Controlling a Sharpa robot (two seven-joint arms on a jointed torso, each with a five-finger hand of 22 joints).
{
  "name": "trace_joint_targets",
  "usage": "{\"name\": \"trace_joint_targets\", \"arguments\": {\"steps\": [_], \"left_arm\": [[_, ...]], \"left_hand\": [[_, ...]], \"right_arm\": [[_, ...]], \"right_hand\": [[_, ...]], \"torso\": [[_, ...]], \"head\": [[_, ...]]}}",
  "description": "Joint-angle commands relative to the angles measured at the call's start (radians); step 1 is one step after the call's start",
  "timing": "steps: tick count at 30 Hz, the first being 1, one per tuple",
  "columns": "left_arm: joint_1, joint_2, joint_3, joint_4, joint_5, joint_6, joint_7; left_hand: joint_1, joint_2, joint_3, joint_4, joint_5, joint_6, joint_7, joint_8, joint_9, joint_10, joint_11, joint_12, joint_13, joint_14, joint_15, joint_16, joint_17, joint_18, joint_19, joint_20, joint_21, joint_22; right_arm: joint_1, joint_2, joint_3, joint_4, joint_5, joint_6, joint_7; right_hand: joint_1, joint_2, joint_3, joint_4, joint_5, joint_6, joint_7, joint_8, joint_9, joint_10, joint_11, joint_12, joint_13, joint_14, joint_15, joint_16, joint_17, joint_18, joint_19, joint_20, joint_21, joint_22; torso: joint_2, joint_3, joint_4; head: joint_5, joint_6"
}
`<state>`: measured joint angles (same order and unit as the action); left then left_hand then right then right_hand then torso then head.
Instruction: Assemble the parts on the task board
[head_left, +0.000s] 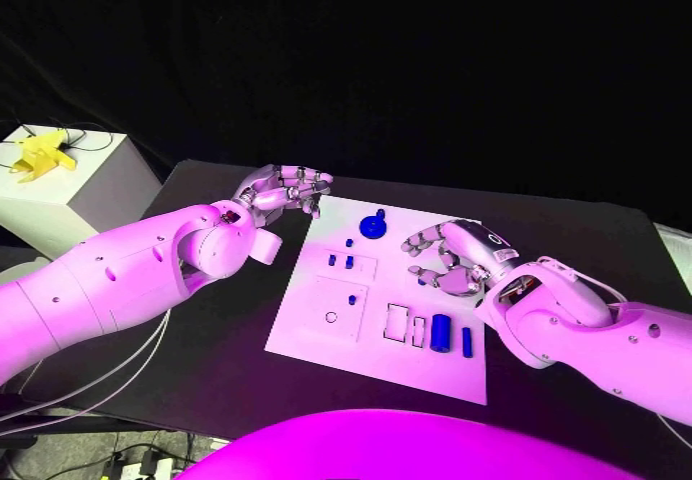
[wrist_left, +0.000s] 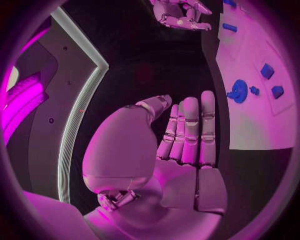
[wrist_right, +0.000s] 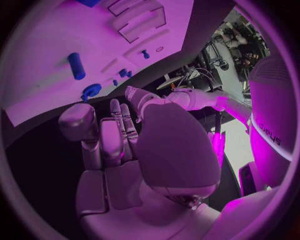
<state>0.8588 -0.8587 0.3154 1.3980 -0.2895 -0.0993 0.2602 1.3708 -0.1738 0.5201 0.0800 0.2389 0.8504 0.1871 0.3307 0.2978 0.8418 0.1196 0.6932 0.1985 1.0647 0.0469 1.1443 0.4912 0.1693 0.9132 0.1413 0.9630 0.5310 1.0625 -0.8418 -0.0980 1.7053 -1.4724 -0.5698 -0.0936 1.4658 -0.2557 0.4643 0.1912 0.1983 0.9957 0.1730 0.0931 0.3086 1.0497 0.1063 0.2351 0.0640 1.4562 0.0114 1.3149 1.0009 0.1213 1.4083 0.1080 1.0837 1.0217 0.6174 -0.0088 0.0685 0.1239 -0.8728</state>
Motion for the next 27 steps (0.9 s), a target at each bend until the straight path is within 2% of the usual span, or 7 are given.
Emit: {"name": "trace_joint_targets", "arguments": {"steps": [1,7,14,20,27], "left_arm": [[0.001,0.002,0.001,-0.001,0.002,0.015,0.004],[0.001,0.002,0.000,-0.002,0.002,0.015,0.004],[0.000,0.001,0.000,-0.002,0.002,0.015,0.003],[0.000,0.001,0.000,-0.003,0.002,0.015,0.003],[0.000,0.001,0.000,-0.003,0.002,0.016,0.003]], "left_hand": [[-0.002,0.007,-0.005,0.003,-0.003,-0.008,0.001,0.005,-0.002,-0.007,0.002,-0.006,-0.001,-0.003,0.001,-0.006,-0.001,0.016,0.007,0.002,-0.006,-0.001],[-0.002,0.007,-0.005,0.003,-0.003,-0.008,0.001,0.005,-0.002,-0.007,0.002,-0.006,-0.001,-0.003,0.001,-0.006,-0.001,0.016,0.007,0.002,-0.006,-0.001],[-0.002,0.007,-0.005,0.003,-0.003,-0.008,0.001,0.005,-0.002,-0.007,0.002,-0.006,-0.001,-0.003,0.001,-0.006,-0.001,0.016,0.007,0.002,-0.006,-0.001],[-0.002,0.007,-0.005,0.003,-0.003,-0.008,0.001,0.005,-0.002,-0.007,0.002,-0.006,-0.001,-0.003,0.001,-0.006,-0.001,0.016,0.007,0.002,-0.006,-0.001],[-0.002,0.007,-0.005,0.003,-0.003,-0.008,0.001,0.005,-0.002,-0.007,0.002,-0.006,-0.001,-0.003,0.001,-0.006,-0.001,0.016,0.007,0.002,-0.006,-0.001]], "right_arm": [[0.025,-0.016,0.001,0.009,0.096,0.114,0.028],[0.060,-0.027,0.002,-0.009,0.022,0.220,-0.016],[0.071,-0.017,0.002,-0.046,-0.109,0.339,-0.076],[0.073,0.003,-0.001,-0.065,-0.161,0.380,-0.097],[0.072,0.028,-0.006,-0.087,-0.217,0.391,-0.125]], "right_hand": [[-0.015,-0.007,0.015,-0.001,0.007,0.012,-0.001,0.008,0.003,0.023,-0.004,-0.011,0.001,0.013,-0.001,0.019,0.033,-0.018,0.014,-0.003,0.035,0.038],[-0.037,-0.023,0.013,0.002,0.011,0.015,-0.004,0.010,0.004,0.027,-0.005,-0.026,0.001,0.017,-0.001,0.031,0.051,-0.021,0.019,-0.003,0.051,0.057],[-0.059,-0.031,-0.025,0.001,0.007,0.005,-0.015,0.007,0.004,0.013,-0.010,-0.048,0.003,0.016,-0.003,0.037,0.061,-0.022,0.016,-0.004,0.055,0.064],[-0.061,-0.023,-0.074,0.002,0.010,-0.007,-0.020,0.001,0.003,0.003,-0.013,-0.061,0.005,0.014,-0.006,0.037,0.060,-0.020,0.012,-0.007,0.049,0.060],[-0.058,-0.018,-0.083,0.003,0.010,-0.009,-0.020,0.001,0.003,0.002,-0.014,-0.064,0.005,0.013,-0.007,0.036,0.058,-0.021,0.014,-0.007,0.052,0.065]], "torso": [[-0.004,0.0018,-0.0035],[-0.002,0.0005,-0.0009],[-0.002,-0.0001,-0.0013],[-0.001,0.0008,-0.0001],[-0.001,0.0004,-0.0011]], "head": [[-0.012,0.000],[-0.029,0.000],[-0.035,0.000],[-0.036,0.000],[-0.036,0.000]]}}
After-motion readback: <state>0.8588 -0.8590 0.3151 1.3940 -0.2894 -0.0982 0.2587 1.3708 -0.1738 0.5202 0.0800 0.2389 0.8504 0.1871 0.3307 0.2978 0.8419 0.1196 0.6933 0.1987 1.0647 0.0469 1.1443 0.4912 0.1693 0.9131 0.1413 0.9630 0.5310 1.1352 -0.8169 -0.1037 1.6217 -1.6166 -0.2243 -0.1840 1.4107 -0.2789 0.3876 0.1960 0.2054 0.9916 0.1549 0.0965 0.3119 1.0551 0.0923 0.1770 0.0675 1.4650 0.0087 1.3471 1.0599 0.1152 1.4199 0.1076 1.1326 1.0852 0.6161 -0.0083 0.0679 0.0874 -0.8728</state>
